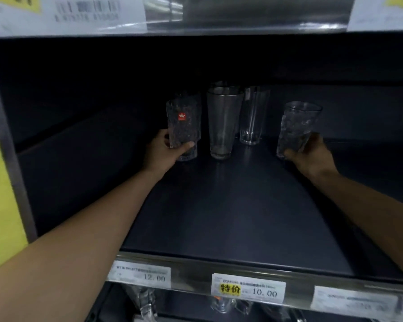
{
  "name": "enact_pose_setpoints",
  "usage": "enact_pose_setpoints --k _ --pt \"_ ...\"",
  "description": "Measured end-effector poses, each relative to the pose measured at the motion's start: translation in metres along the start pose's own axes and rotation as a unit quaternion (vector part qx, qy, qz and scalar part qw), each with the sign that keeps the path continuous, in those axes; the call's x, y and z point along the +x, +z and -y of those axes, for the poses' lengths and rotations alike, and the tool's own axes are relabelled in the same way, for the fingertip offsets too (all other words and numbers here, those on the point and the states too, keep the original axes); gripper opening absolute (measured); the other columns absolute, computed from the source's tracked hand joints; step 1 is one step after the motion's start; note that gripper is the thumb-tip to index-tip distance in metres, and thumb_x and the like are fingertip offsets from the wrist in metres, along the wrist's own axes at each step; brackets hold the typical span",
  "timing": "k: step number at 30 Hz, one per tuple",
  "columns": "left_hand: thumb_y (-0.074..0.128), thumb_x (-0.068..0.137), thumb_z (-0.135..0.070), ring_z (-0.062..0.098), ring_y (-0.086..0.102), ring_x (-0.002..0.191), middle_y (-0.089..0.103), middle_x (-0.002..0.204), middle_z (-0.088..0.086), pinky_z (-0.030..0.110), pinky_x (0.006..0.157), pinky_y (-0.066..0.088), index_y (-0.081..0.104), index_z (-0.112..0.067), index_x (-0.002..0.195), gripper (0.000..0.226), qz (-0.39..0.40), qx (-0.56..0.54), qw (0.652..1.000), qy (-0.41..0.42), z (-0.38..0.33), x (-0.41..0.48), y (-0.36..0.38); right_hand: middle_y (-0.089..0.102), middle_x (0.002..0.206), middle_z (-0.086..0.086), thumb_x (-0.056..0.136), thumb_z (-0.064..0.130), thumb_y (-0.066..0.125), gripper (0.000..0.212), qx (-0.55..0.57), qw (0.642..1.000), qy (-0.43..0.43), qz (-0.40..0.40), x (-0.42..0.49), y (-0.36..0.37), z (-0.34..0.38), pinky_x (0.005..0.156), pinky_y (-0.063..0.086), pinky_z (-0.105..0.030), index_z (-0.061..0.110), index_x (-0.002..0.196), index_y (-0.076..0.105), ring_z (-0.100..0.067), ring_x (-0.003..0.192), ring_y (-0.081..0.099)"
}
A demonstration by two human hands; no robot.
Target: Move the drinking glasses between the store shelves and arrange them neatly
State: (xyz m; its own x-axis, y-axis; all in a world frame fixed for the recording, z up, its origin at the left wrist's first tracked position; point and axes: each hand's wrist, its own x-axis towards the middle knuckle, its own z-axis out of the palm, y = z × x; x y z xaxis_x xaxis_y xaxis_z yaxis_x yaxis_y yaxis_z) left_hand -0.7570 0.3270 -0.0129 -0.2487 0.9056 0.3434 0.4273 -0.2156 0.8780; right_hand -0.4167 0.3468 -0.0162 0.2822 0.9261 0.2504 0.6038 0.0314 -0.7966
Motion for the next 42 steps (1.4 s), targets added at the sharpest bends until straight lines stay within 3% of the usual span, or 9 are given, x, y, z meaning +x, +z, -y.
enact_pose_setpoints --k 5,10,13,17,21,27,36,42 --pt "0.083 0.078 -0.032 0.017 0.062 0.101 0.062 0.113 0.004 0.031 0.085 0.054 0.047 -0.011 0.132 0.069 -0.006 -0.022 1.0 -0.01 0.005 0.005 0.0 0.056 0.138 -0.012 0.085 0.028 0.076 0.066 -0.017 1.0 -0.005 -0.007 0.015 0.014 0.006 0.089 0.04 -0.024 0.008 0.139 0.044 -0.031 0.124 0.054" --pt "0.083 0.077 -0.033 0.018 0.063 0.101 0.064 0.112 0.005 0.031 0.082 0.054 0.049 -0.012 0.107 0.05 -0.018 -0.008 1.0 -0.015 0.012 0.009 0.001 0.055 0.138 -0.014 0.088 0.031 0.073 0.069 -0.012 1.0 0.018 -0.01 0.019 0.02 0.013 0.092 0.044 -0.03 0.006 0.139 0.035 -0.033 0.123 0.054" --pt "0.082 0.079 -0.034 0.016 0.06 0.1 0.062 0.111 0.002 0.025 0.079 0.049 0.054 -0.01 0.114 0.05 -0.025 0.006 1.0 -0.01 0.012 0.01 0.001 0.053 0.137 -0.013 0.088 0.036 0.071 0.069 -0.025 0.999 0.02 0.006 0.021 0.021 0.014 0.096 0.047 -0.037 0.008 0.139 0.032 -0.034 0.122 0.054" --pt "0.077 0.084 -0.035 0.017 0.061 0.097 0.062 0.108 0.005 0.023 0.075 0.045 0.059 -0.009 0.124 0.051 -0.025 0.026 0.999 -0.002 0.011 0.01 0.0 0.058 0.134 -0.015 0.09 0.043 0.064 0.062 -0.066 0.997 0.034 0.018 0.027 0.022 0.015 0.1 0.047 -0.04 0.01 0.137 0.042 -0.036 0.121 0.055" --pt "0.074 0.086 -0.033 0.02 0.063 0.1 0.066 0.114 0.011 0.026 0.081 0.046 0.059 -0.009 0.129 0.052 -0.021 0.019 1.0 -0.001 0.01 0.01 -0.001 0.061 0.132 -0.013 0.092 0.047 0.06 0.055 -0.083 0.996 0.031 0.009 0.029 0.025 0.015 0.102 0.046 -0.04 0.015 0.135 0.05 -0.035 0.122 0.056" --pt "0.074 0.087 -0.031 0.017 0.061 0.099 0.066 0.118 0.012 0.026 0.082 0.046 0.061 -0.004 0.122 0.047 -0.029 0.017 0.999 -0.009 0.01 0.008 -0.001 0.059 0.133 -0.019 0.089 0.05 0.064 0.064 -0.081 0.995 0.064 -0.016 0.034 0.029 0.012 0.102 0.046 -0.042 0.007 0.133 0.044 -0.038 0.123 0.055" --pt "0.075 0.086 -0.033 0.018 0.062 0.1 0.067 0.114 0.01 0.026 0.082 0.046 0.062 -0.005 0.118 0.044 -0.032 0.017 0.999 -0.013 0.01 0.007 -0.001 0.063 0.125 -0.015 0.09 0.049 0.065 0.051 -0.074 0.996 0.049 -0.029 0.032 0.029 0.013 0.098 0.049 -0.044 0.012 0.123 0.052 -0.036 0.118 0.057" --pt "0.075 0.086 -0.032 0.019 0.063 0.099 0.068 0.112 0.01 0.026 0.081 0.046 0.062 -0.006 0.117 0.042 -0.033 0.016 0.999 -0.018 0.01 0.008 0.0 0.064 0.127 -0.014 0.092 0.046 0.064 0.047 -0.064 0.997 0.046 -0.026 0.03 0.029 0.015 0.096 0.051 -0.042 0.017 0.127 0.057 -0.036 0.116 0.059"
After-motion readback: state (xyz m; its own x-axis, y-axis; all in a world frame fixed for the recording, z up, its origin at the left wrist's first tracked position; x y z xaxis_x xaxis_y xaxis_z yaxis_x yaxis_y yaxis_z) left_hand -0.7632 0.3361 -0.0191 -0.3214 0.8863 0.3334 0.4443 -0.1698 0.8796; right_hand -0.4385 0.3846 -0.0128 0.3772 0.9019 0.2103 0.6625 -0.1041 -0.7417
